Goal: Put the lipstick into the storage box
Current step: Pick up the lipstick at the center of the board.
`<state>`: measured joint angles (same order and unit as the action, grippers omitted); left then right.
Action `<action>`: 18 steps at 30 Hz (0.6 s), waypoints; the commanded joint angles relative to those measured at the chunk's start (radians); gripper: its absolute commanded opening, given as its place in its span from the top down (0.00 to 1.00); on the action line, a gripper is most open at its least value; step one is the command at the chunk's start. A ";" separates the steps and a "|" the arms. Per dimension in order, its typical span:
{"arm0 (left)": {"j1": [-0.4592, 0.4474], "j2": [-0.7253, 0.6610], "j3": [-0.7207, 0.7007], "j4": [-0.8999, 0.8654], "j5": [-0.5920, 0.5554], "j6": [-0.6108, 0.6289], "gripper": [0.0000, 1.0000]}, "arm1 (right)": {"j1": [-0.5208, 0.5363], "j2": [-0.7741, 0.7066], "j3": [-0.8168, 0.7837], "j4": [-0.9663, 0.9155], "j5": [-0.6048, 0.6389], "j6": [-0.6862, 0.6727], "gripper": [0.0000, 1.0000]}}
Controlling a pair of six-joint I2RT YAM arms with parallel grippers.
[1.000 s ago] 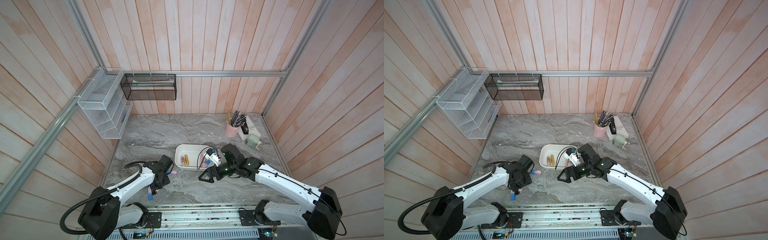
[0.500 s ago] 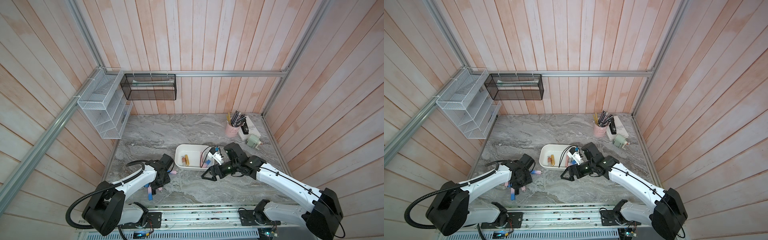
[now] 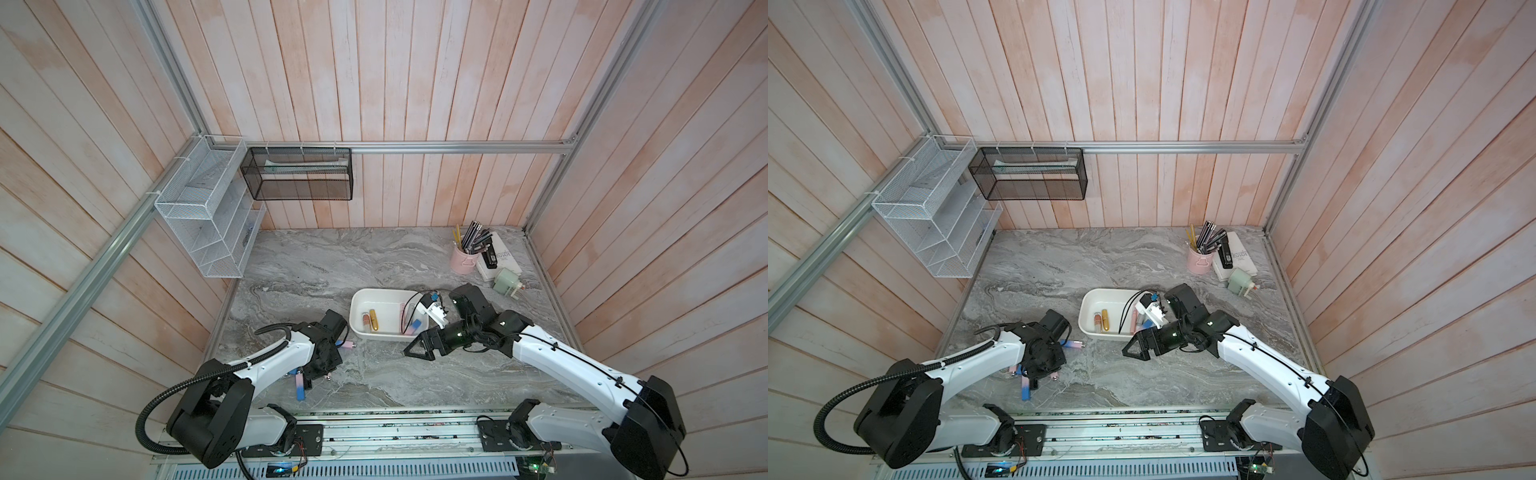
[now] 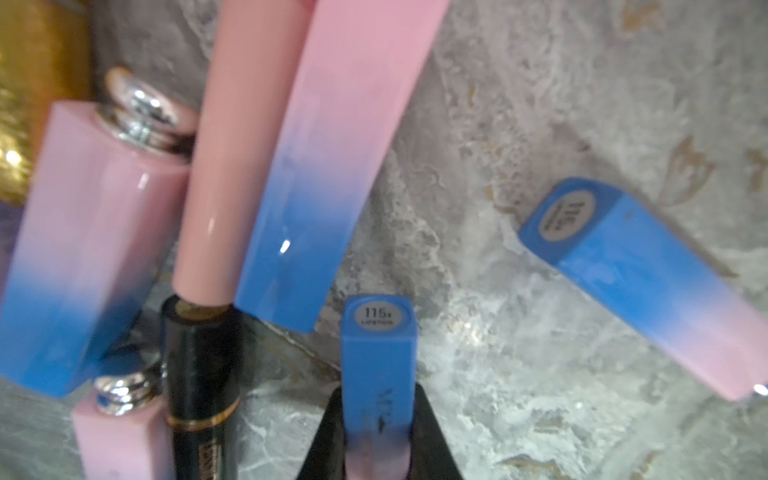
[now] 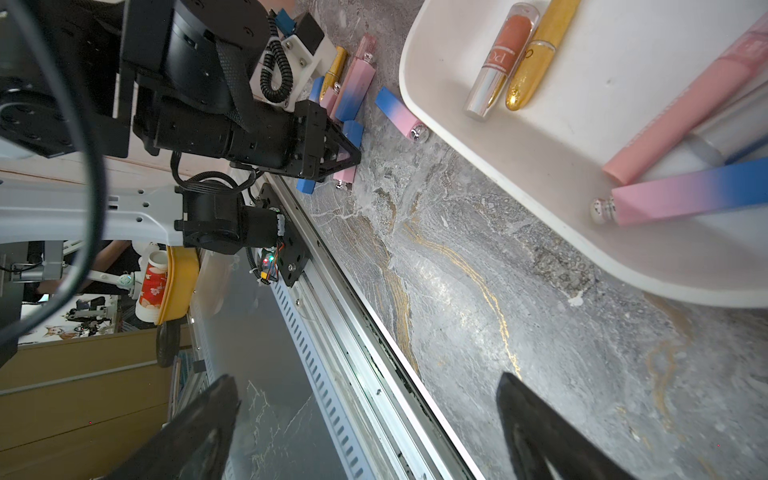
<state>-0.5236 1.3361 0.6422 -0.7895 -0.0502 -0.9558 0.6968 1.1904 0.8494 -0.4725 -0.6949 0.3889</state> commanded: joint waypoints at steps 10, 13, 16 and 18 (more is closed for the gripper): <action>-0.095 0.020 0.225 -0.103 0.041 0.007 0.87 | -0.005 0.020 0.020 -0.014 -0.023 -0.020 0.02; -0.102 0.054 0.338 -0.127 0.040 0.028 0.87 | -0.004 0.020 0.022 -0.017 -0.018 -0.021 0.02; -0.105 0.104 0.438 -0.126 0.041 0.056 0.86 | -0.006 0.015 0.021 -0.017 -0.009 -0.018 0.02; -0.105 0.155 0.495 -0.107 0.046 0.081 0.86 | -0.006 0.011 0.017 -0.017 -0.005 -0.015 0.02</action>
<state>-0.6250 1.4387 1.0801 -0.8860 -0.0074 -0.9218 0.6968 1.2034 0.8497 -0.4725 -0.7013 0.3885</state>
